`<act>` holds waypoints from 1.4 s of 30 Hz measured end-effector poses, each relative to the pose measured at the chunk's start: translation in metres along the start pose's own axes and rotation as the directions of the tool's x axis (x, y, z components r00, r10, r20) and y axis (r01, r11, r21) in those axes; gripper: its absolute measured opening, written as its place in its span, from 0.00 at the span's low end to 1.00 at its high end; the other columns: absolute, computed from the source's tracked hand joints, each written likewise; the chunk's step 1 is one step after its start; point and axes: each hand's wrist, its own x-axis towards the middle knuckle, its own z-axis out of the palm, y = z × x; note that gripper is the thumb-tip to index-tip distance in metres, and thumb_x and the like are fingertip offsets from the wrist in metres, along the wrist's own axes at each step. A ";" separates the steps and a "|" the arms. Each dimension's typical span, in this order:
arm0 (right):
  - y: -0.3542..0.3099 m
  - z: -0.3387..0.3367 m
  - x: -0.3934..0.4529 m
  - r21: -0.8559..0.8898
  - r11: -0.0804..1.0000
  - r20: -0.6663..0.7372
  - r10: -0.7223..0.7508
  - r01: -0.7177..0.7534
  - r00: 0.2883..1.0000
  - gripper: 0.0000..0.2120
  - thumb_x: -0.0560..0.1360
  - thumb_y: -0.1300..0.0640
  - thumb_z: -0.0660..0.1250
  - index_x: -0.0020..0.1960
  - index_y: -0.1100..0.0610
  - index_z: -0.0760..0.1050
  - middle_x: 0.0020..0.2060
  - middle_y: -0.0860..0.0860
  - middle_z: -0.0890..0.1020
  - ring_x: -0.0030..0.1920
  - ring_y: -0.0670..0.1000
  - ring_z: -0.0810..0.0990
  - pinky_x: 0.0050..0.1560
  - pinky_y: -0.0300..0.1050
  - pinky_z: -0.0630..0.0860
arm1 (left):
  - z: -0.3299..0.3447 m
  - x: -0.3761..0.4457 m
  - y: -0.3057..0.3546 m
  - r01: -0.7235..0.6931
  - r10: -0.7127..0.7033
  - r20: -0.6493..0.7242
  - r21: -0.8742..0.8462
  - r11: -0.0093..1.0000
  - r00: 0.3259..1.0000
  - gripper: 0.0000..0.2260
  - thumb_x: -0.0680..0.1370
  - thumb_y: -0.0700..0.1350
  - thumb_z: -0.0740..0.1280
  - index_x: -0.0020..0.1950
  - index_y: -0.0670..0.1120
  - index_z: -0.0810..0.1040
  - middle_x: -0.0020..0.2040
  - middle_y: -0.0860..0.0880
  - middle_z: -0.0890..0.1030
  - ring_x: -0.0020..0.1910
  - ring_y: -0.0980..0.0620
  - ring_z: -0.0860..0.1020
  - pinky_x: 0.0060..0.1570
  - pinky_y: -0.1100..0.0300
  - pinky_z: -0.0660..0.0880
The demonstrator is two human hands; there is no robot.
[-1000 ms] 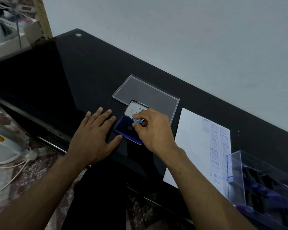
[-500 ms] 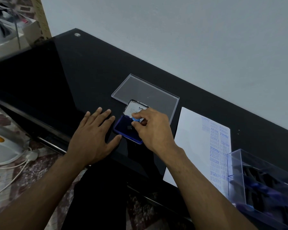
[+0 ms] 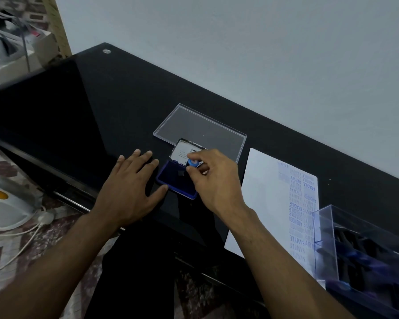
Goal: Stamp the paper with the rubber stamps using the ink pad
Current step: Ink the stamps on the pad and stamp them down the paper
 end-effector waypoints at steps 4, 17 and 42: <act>0.006 -0.015 -0.006 0.030 0.999 -0.069 0.021 -0.019 0.997 0.15 0.76 0.57 0.72 0.62 0.52 0.80 0.58 0.49 0.80 0.54 0.47 0.81 0.53 0.42 0.82 | -0.005 0.005 0.013 -0.012 0.010 -0.038 -0.049 0.999 0.999 0.35 0.77 0.67 0.54 0.77 0.47 0.67 0.79 0.46 0.64 0.80 0.47 0.55 0.78 0.48 0.51; 0.059 -0.089 -0.036 0.040 0.987 -0.239 0.160 -0.155 0.958 0.12 0.74 0.59 0.73 0.58 0.52 0.82 0.52 0.47 0.82 0.45 0.45 0.82 0.52 0.42 0.81 | 0.003 0.033 0.120 -0.149 0.143 -0.048 -0.160 0.976 0.988 0.27 0.80 0.60 0.62 0.76 0.49 0.68 0.78 0.49 0.66 0.78 0.49 0.60 0.72 0.48 0.68; 0.146 -0.170 -0.019 -0.075 0.954 -0.378 0.243 -0.291 0.893 0.10 0.74 0.58 0.73 0.56 0.53 0.82 0.51 0.48 0.82 0.46 0.46 0.82 0.53 0.39 0.80 | 0.067 0.111 0.215 -0.360 0.368 0.058 -0.115 0.926 0.928 0.34 0.78 0.67 0.46 0.75 0.50 0.71 0.79 0.47 0.65 0.80 0.44 0.56 0.78 0.38 0.51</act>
